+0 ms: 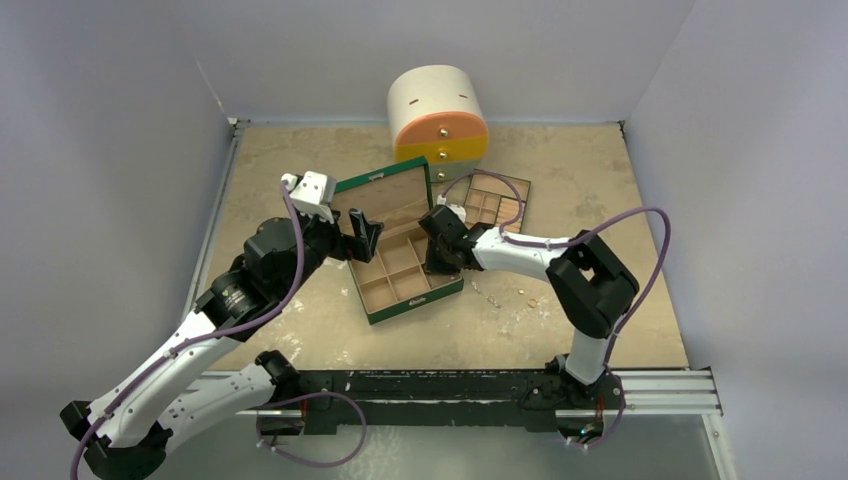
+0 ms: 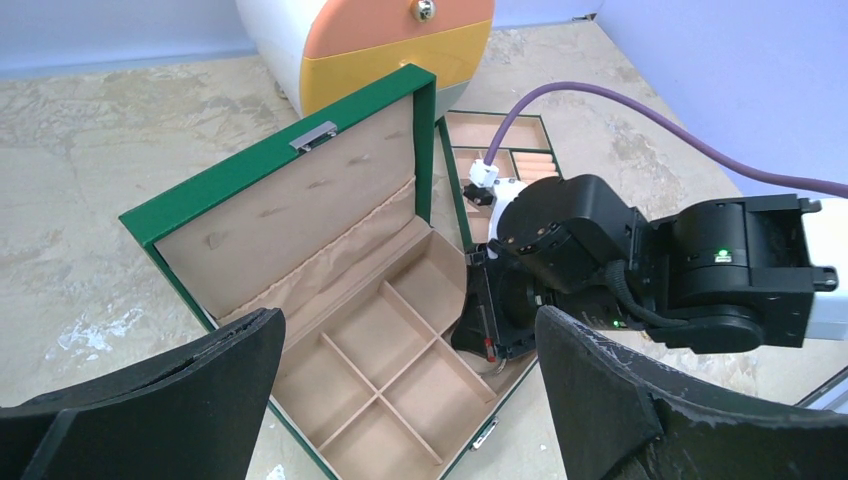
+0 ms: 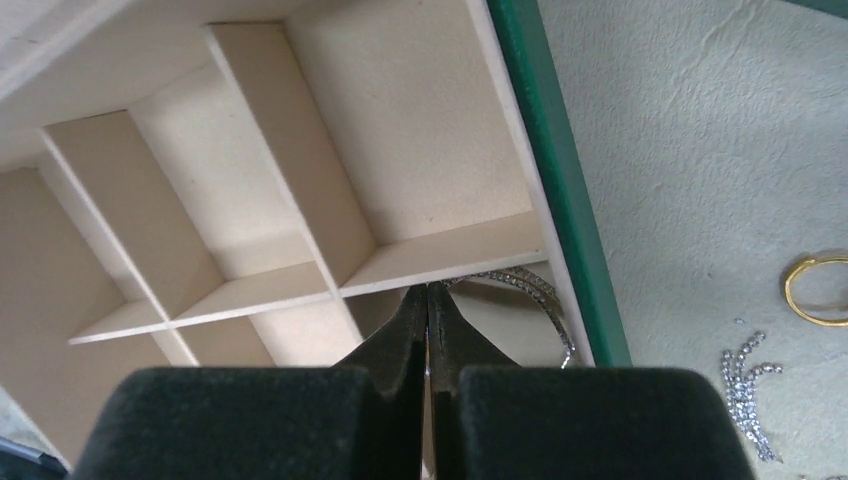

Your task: Organize the mixed jewelry

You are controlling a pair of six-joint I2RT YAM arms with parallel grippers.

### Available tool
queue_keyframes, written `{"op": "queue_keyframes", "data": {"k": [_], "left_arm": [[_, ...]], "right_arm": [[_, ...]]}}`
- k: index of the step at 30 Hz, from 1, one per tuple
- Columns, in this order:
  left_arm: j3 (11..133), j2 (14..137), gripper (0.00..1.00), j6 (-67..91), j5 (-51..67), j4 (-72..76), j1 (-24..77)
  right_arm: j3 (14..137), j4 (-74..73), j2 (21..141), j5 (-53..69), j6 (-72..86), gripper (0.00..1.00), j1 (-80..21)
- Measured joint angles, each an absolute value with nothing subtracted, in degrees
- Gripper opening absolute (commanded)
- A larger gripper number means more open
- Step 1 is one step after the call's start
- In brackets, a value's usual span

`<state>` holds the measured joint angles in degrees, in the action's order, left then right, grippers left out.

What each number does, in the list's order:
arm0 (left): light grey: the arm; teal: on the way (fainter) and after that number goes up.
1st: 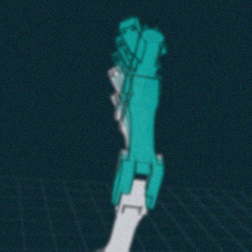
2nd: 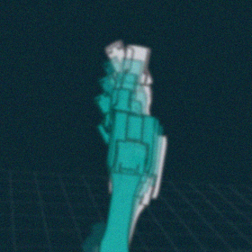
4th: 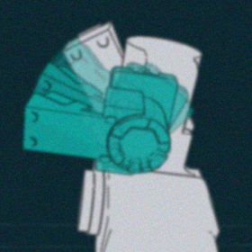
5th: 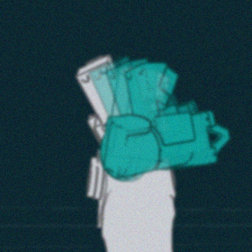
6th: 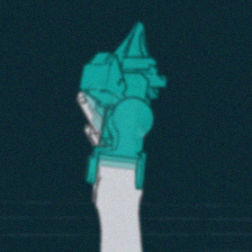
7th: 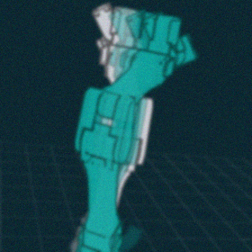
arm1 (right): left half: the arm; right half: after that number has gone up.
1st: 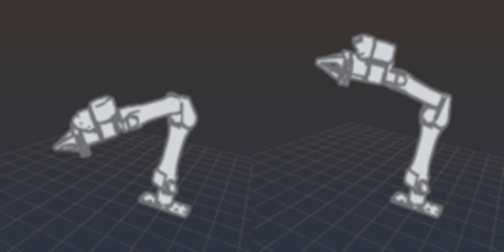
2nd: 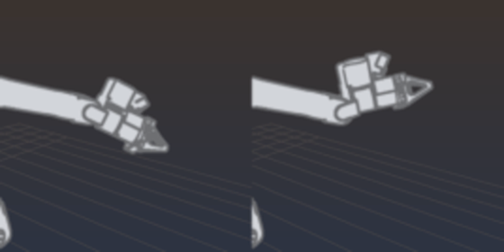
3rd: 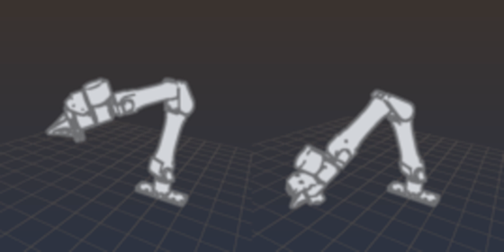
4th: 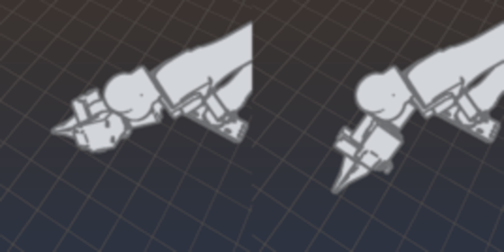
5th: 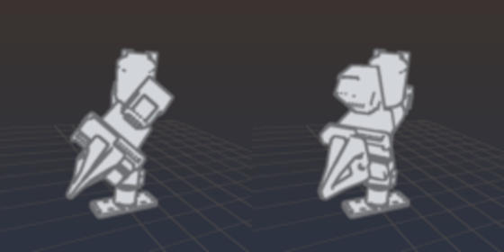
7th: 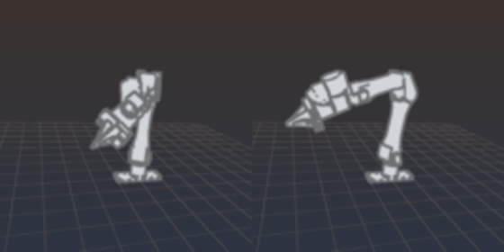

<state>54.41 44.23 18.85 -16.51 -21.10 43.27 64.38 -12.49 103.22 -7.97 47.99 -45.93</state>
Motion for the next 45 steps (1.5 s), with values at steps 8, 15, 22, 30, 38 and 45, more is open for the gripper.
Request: {"op": "queue_keyframes", "data": {"k": [8, 15, 22, 30, 38, 45], "left_arm": [[54.41, 44.27, 0.96, 18.85, -16.78, -21.1, 43.27], [54.41, 44.6, 0.96, 18.85, -16.78, -21.1, 43.27], [54.41, 44.99, 0.96, 18.85, -16.78, -21.1, 43.27], [54.41, 45.04, 0.96, 18.85, -16.78, -21.1, 43.27], [54.41, 45.04, 0.96, 18.85, -16.75, -21.1, 43.27], [54.41, 45.01, 0.96, 18.85, -16.75, -21.1, 43.27]], "right_arm": [[64.62, -12.19, 105.14, -7.99, 48.03, 0.0, -45.93], [65.93, -14.59, 104.25, -8.69, 47.31, 0.04, -45.93], [69.65, -18.87, 95.15, -10.76, 44.93, 0.2, -45.93], [71.31, -19.84, 82.98, -18.0, 35.77, 0.24, -45.65], [69.06, -16.62, 78.22, -23.55, 17.23, 0.26, -40.6], [62.94, -8.8, 78.06, -19.4, 5.15, 0.31, -29.95]]}}
